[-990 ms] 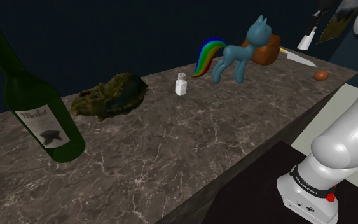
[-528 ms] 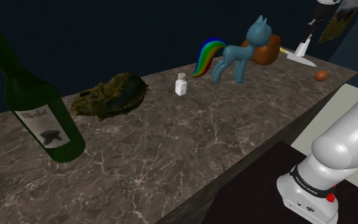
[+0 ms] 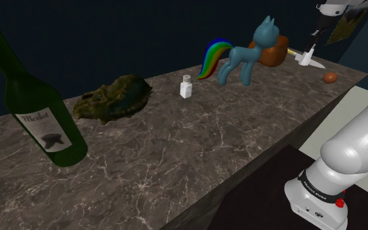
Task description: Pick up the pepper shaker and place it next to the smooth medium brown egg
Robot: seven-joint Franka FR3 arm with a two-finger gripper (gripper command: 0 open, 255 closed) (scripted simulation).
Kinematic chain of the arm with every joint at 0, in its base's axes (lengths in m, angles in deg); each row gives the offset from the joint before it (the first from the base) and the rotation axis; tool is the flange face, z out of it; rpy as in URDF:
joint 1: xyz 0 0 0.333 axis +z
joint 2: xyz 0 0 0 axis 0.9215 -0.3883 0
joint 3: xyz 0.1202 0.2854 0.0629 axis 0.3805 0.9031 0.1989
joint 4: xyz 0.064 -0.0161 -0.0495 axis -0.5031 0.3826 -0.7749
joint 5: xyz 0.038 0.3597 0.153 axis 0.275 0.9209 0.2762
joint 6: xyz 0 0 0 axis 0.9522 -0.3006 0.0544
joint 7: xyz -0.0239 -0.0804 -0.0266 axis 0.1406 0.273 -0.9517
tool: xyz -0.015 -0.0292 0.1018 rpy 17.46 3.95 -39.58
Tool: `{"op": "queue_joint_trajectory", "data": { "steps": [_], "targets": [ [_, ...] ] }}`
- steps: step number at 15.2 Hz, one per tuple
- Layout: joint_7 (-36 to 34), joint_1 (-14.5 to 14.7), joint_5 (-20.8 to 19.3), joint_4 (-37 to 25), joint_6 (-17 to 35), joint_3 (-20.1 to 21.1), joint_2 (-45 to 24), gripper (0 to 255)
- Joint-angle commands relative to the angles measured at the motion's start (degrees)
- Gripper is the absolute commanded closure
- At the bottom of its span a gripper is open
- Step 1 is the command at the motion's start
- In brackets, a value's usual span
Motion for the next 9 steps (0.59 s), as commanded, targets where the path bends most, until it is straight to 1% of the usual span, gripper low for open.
{"op": "queue_joint_trajectory", "data": {
  "steps": [1,9],
  "targets": [
    [-0.2,0.1,-0.3,2.1,1.8,0.1,0.4,255],
    [-0.4,0.2,-0.3,7.7,7.4,0.1,0.4,255]
  ]
}}
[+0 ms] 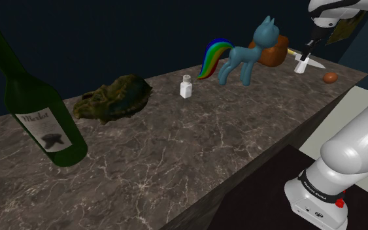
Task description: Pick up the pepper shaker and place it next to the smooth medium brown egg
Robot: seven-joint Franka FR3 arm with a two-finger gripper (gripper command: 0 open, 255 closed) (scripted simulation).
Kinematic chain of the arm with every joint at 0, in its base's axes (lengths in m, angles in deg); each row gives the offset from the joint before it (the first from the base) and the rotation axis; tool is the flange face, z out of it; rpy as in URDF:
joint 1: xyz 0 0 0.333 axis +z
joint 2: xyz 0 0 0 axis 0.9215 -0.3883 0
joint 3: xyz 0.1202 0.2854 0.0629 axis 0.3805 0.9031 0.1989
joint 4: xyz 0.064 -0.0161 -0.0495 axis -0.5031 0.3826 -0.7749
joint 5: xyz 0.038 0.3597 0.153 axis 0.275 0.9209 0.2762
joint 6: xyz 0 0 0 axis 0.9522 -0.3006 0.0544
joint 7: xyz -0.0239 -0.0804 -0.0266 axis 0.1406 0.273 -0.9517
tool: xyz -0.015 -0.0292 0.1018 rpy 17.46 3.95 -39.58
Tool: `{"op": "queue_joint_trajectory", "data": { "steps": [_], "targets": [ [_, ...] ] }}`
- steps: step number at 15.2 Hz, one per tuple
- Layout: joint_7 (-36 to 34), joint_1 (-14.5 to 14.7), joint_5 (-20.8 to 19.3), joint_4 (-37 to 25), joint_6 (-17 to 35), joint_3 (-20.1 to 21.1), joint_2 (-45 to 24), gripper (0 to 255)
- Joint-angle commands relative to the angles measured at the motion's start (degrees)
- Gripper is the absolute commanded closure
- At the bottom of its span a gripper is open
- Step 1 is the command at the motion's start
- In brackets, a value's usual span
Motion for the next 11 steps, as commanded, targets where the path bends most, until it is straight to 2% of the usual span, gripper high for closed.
{"op": "queue_joint_trajectory", "data": {
  "steps": [1,7,8,11],
  "targets": [
    [-0.1,0.1,0.0,0.5,0.5,0.0,0.0,255],
    [-0.1,0.1,0.0,0.5,0.5,0.0,0.0,255],
    [-0.1,0.1,0.0,0.5,0.5,0.0,0.0,0],
    [-0.1,0.1,0.0,0.5,0.5,0.0,0.0,0]
  ]
}}
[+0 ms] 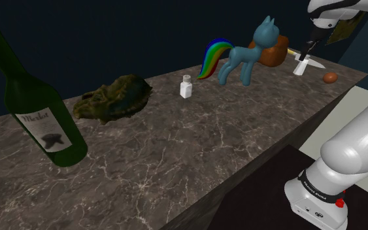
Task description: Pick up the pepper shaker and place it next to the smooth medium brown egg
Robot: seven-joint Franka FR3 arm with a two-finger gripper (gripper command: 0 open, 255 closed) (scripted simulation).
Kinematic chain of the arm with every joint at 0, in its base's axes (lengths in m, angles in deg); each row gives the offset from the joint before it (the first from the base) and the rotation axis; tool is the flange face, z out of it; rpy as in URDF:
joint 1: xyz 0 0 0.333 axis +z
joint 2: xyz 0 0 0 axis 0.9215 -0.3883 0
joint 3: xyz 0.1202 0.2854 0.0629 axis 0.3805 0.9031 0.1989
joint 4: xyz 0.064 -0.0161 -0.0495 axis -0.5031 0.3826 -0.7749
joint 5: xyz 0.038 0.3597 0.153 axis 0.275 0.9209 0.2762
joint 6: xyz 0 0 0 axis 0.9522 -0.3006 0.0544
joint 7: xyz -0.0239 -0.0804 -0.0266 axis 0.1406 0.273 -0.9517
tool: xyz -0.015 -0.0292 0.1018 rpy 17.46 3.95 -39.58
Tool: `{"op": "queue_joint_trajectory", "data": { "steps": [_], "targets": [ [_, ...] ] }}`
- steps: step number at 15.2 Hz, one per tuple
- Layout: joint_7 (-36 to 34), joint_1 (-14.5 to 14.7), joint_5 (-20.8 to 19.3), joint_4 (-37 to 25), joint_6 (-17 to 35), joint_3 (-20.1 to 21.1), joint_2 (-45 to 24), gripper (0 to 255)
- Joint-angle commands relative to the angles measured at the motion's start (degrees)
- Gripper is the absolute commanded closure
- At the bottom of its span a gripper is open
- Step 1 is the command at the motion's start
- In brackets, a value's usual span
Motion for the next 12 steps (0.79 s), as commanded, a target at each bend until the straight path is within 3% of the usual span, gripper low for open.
{"op": "queue_joint_trajectory", "data": {
  "steps": [1,6,12],
  "targets": [
    [0.0,0.0,0.0,0.0,0.0,0.0,0.0,0],
    [-0.4,0.3,-0.7,-6.1,-7.0,0.1,1.1,0],
    [-0.4,0.3,-0.7,-6.1,-7.0,0.1,1.1,0]
  ]
}}
